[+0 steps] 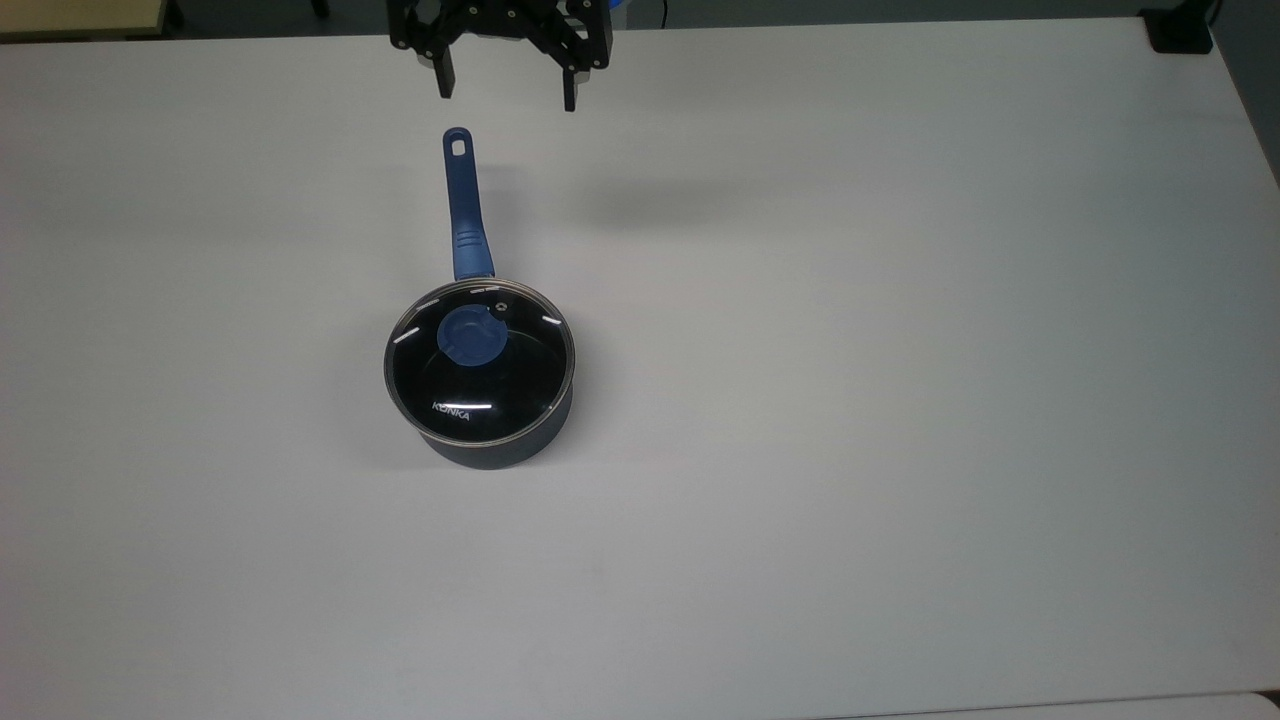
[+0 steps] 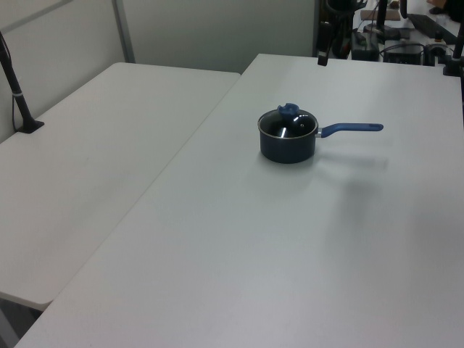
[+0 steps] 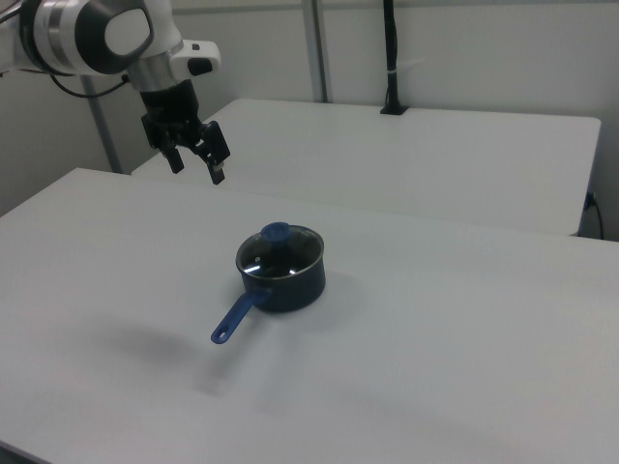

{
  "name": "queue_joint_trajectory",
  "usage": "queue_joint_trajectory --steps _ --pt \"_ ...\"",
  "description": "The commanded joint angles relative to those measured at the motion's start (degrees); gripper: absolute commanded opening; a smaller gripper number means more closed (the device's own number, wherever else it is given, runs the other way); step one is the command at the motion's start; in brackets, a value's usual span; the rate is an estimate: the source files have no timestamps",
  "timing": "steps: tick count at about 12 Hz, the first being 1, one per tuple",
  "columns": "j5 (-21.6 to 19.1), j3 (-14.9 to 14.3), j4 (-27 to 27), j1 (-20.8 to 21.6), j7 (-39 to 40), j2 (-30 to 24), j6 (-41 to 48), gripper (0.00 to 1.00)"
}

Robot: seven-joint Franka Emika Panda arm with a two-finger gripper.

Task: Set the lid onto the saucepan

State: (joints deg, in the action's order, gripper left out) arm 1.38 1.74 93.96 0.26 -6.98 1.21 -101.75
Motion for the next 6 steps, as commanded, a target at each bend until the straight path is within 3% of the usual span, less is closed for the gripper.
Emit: queue_joint_trajectory --steps 1,6 --pt "-0.8 -2.2 2.0 1.7 2.1 -2.0 0.8 1.0" --pt "-1.3 -2.3 1.6 1.7 2.1 -1.7 0.3 1.0"
